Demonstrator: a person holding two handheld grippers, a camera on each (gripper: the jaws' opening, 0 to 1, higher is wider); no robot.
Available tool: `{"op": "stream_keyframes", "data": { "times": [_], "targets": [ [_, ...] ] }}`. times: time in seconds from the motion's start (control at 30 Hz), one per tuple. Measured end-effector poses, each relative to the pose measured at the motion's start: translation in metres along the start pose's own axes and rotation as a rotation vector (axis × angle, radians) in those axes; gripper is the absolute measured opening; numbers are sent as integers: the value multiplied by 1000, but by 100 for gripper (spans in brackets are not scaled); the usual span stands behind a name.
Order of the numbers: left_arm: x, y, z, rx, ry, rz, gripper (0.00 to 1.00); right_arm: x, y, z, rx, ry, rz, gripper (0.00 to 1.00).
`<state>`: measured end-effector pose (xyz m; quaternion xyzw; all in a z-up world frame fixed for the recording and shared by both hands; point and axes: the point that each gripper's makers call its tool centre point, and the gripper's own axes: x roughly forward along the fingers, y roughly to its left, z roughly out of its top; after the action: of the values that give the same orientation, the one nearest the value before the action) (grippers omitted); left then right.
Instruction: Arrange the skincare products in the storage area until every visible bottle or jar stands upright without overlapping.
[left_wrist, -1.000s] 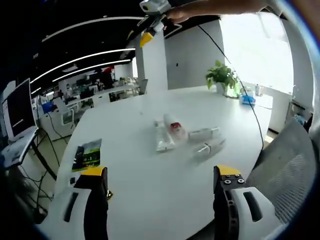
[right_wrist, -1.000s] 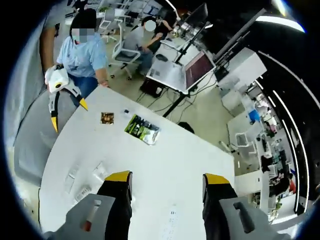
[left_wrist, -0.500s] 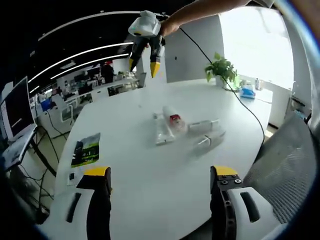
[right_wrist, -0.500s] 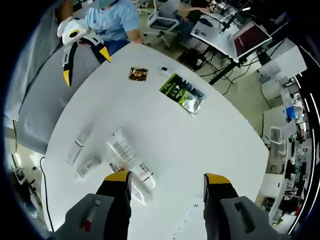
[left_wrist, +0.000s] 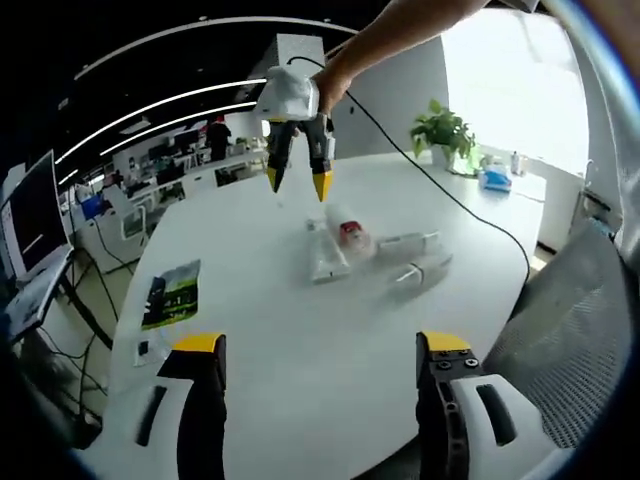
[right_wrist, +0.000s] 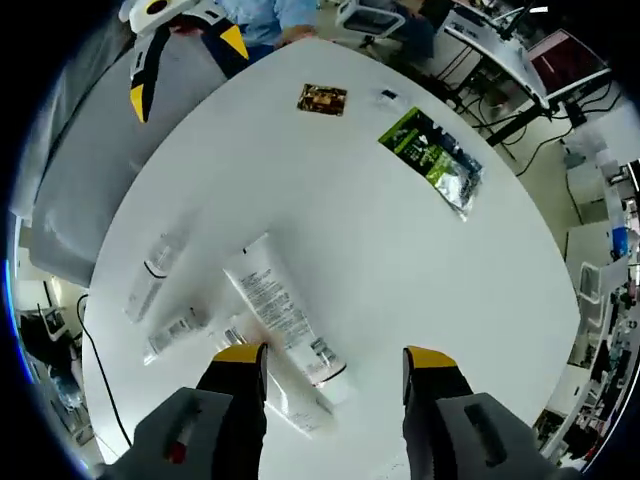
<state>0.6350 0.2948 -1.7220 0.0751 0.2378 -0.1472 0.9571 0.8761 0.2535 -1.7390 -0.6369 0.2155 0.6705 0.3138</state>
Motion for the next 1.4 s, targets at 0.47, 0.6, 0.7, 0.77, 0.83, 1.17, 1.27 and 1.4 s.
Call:
{"op": "stream_keyframes", "data": {
  "times": [0.47,0.6,0.7,0.77,0.83,1.17,1.27,1.4],
  "targets": [
    [0,-1,-4,6,15,-4,68,49,21,-11,-143,67,90,46],
    [1,-1,-5,5,19,-3,68,61,24,-14,-184,98,105,45],
    [1,0,-5,7,22,-2,68,66,33,-12,-191,83,137,47],
    [1,0,-6,5,25,-2,67,71,34,-13,-199,89,139,46],
    [1,1,-6,8,27,1,67,75,35,-15,-205,97,133,43],
    [1,0,-9,11,34,-2,64,78,36,-14,-190,64,133,38],
    [1,-1,-9,12,35,-5,63,78,36,-15,-179,85,127,37],
    [1,0,-10,13,39,-3,63,78,36,-16,-153,88,125,30]
  ]
}}
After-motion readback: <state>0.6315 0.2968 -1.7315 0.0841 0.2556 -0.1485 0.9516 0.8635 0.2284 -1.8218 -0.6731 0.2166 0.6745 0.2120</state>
